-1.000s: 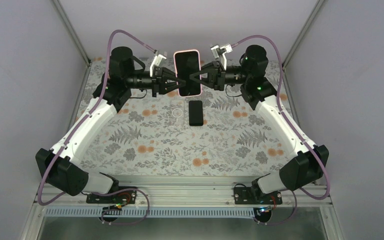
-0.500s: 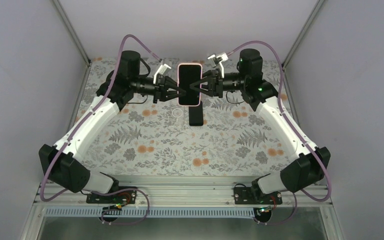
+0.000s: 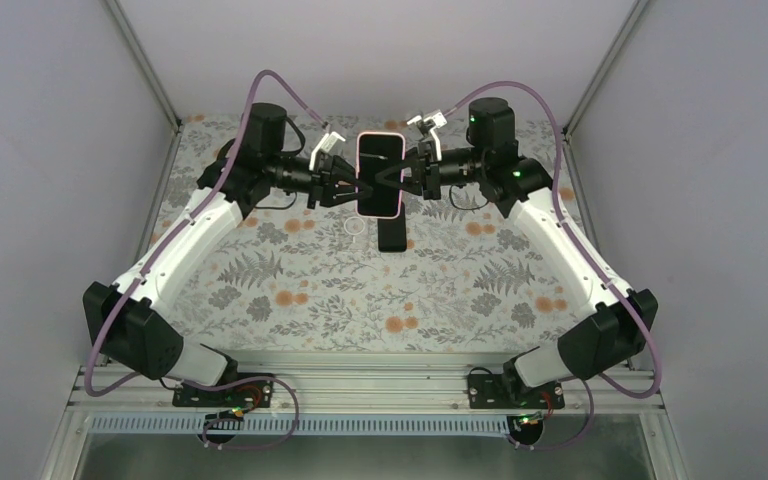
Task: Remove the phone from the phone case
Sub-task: Adjust the phone, then remove the phone case from the phone.
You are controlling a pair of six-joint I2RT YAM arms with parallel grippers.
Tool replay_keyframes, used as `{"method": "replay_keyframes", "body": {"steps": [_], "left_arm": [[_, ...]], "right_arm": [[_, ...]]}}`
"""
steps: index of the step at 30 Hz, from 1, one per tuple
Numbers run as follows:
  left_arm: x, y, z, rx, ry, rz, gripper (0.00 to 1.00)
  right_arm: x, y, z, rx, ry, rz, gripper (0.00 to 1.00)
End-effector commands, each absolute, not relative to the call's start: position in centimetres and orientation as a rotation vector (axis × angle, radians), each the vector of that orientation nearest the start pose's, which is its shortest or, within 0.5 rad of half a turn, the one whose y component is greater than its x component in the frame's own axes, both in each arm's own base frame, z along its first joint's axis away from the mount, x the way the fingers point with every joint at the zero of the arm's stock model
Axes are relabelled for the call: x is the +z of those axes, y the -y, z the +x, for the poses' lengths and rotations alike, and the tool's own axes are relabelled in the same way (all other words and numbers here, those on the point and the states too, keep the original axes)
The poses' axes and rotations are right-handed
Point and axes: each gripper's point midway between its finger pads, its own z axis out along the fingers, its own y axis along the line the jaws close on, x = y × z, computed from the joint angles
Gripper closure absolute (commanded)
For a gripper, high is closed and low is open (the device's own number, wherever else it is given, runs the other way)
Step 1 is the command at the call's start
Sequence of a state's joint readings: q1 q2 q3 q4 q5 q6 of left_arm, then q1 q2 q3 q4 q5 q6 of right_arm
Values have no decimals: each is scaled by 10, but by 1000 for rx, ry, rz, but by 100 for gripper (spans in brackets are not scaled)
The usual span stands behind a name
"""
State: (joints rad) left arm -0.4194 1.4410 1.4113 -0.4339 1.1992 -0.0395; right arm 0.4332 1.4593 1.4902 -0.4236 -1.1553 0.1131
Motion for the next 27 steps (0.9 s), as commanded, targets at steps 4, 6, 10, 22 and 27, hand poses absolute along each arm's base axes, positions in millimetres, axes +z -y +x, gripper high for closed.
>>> {"method": "replay_keyframes", "body": {"steps": [4, 6, 10, 22, 27], "left_arm": [[395, 284, 256, -1404, -1538, 1179, 54], [397, 280, 256, -1389, -1530, 1173, 52], [398, 274, 255, -1371, -1526, 1159, 52], [398, 272, 253, -1363, -1532, 1128, 60], [395, 272, 259, -1344, -1555, 1098, 65]], "right_arm": [[424, -292, 265, 1529, -1590, -1080, 96], [434, -287, 268, 1542, -1569, -1066, 96], [453, -278, 273, 1557, -1536, -1023, 96], [469, -273, 268, 1586, -1497, -998, 96], [470, -273, 266, 1606, -1493, -1004, 96]]}}
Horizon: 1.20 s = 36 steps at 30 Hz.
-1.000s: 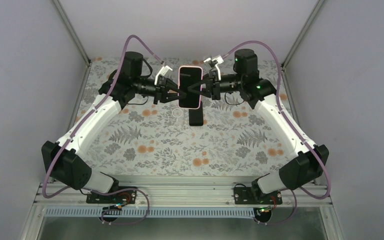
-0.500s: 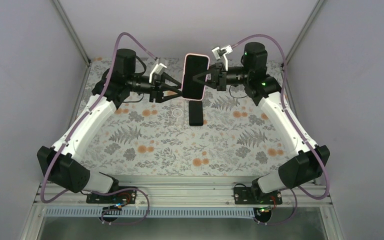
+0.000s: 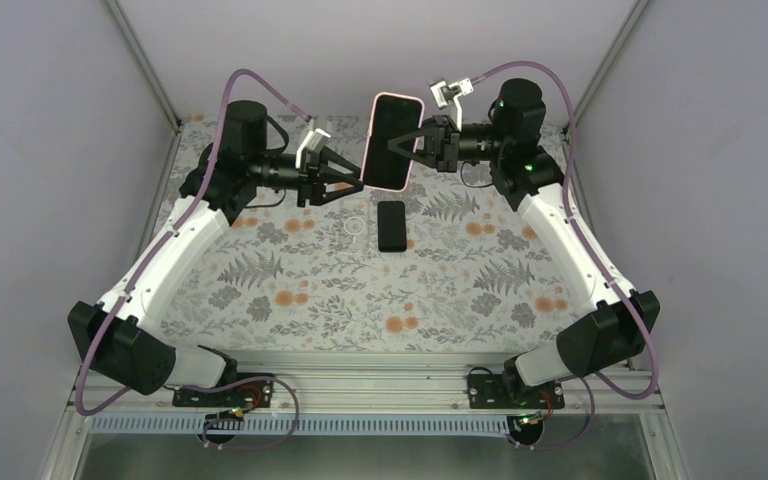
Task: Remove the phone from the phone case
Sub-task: Remove the phone case from the phone.
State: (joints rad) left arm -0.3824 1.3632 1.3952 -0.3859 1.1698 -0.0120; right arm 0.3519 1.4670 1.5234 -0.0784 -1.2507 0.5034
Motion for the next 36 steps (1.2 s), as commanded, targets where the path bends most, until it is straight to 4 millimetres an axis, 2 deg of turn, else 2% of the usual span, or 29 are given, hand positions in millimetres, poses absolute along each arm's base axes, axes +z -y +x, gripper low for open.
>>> {"method": "replay_keyframes", "body": {"steps": [1, 18, 29, 36], "left_arm": [[395, 272, 261, -1340, -1561, 1091, 66], [374, 266, 296, -1226, -1689, 951, 83], [378, 267, 300, -1243, -1691, 926, 83], [369, 268, 311, -1231, -1732, 884, 83]], "right_arm": [[470, -272, 265, 1609, -1490, -1008, 96], [472, -270, 251, 1669, -1467, -1054, 96], [469, -272, 246, 1709, -1471, -1069, 96], [467, -277, 236, 1745, -1460, -1112, 96]]}}
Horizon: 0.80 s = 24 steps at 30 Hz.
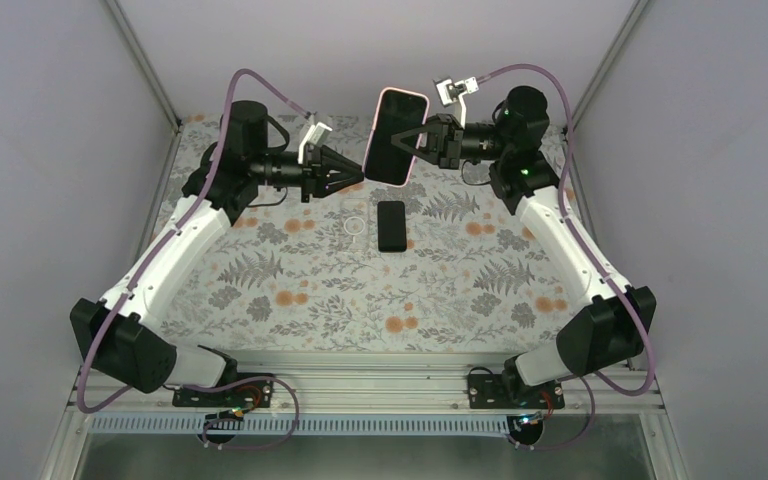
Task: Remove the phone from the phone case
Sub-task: Remove the phone case from the phone.
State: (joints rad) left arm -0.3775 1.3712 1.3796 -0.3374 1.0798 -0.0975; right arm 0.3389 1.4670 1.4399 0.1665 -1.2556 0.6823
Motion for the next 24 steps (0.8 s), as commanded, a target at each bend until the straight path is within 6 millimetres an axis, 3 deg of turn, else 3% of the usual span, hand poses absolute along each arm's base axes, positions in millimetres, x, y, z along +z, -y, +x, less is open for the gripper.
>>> {"method": "replay_keyframes", "body": {"steps": [1, 12, 24], "left_arm": [[369, 268, 312, -1226, -1736, 878, 83], [369, 270, 322, -1228, -1744, 856, 84], [398, 275, 301, -1346, -1619, 943, 84]], "right_arm": [[467, -278, 234, 1752, -1456, -1124, 96], [460, -289, 214, 1816, -1443, -1214, 96], [441, -299, 204, 1865, -1469, -1237, 96]]}}
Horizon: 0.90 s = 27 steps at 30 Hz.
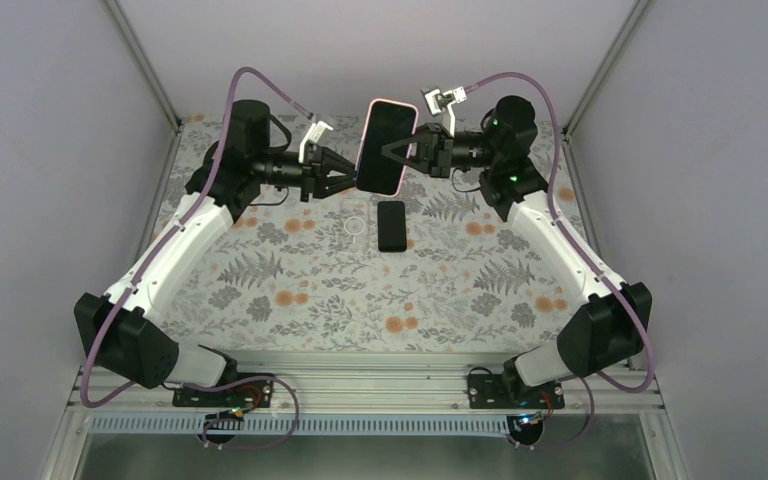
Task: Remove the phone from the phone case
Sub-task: Remove the phone case from the phone.
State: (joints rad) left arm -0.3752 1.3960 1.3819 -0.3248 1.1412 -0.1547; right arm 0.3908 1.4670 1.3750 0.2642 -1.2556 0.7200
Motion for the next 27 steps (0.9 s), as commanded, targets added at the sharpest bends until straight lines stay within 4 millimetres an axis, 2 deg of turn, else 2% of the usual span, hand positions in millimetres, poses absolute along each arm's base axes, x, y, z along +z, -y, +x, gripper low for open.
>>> {"method": "replay_keyframes", "body": {"steps": [1, 8, 18, 24, 27], "left_arm": [[400, 276, 298, -1359, -1607, 952, 84], [413, 277, 290, -1405, -1560, 986, 84], [420, 283, 282, -1441, -1525, 1024, 86], [409, 282, 278, -1449, -1540, 1040, 97], [406, 281, 272, -1453, -1538, 1054, 98]], "right_arm": [[439, -300, 203, 1869, -1472, -1238, 96], [429, -306, 199, 1885, -1486, -1243, 96], [415, -314, 194, 1907, -1505, -1250, 96], [424, -313, 199, 1881, -1491, -1257, 95], [430, -308, 204, 1863, -1486, -1245, 90]]}}
